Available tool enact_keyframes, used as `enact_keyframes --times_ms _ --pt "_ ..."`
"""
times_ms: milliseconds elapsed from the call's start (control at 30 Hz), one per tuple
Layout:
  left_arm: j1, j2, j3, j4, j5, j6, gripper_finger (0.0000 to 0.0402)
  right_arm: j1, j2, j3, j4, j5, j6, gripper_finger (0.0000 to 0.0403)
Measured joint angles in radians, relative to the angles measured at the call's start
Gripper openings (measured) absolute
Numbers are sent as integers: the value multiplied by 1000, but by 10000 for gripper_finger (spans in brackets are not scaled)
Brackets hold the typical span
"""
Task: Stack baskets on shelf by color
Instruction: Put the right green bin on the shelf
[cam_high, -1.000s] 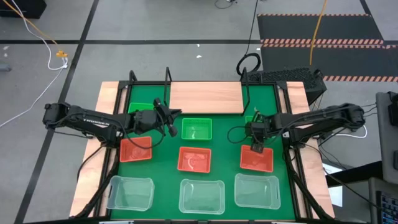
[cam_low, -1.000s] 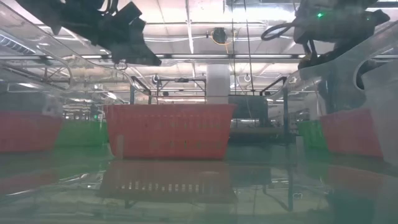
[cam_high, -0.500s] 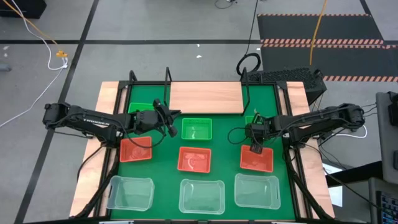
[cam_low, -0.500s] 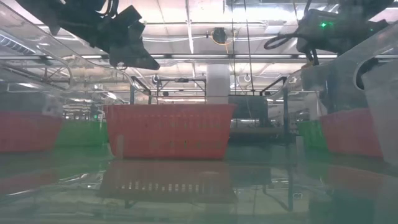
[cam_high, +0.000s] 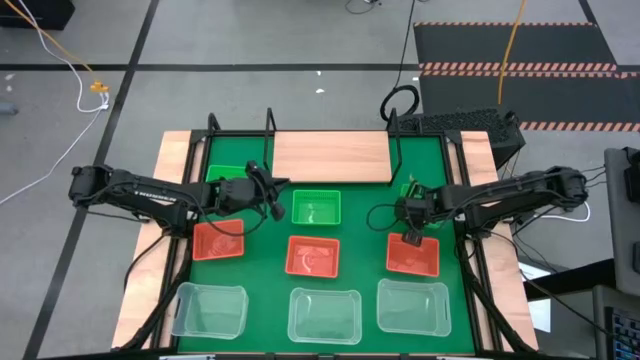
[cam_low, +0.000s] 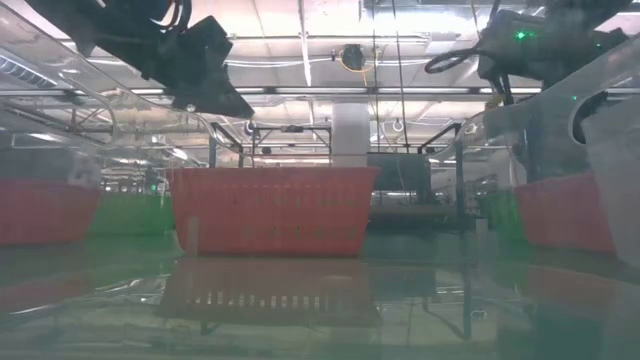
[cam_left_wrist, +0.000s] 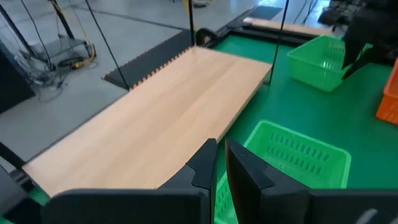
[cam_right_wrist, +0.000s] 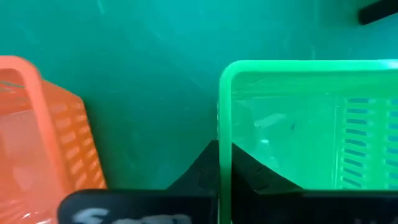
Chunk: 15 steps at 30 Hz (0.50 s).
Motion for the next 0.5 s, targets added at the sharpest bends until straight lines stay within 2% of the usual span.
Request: enact_keyframes --times_ms 167,333,500 --pt "0 0 0 -48 11 -7 37 2 -52 73 -57 -2 12 2" --pt "0 0 0 -60 11 -9 37 5 -107 203 -104 -1 16 1" --pt "-15 0 0 -75 47 -39 37 16 -132 340 -48 -57 -25 1"
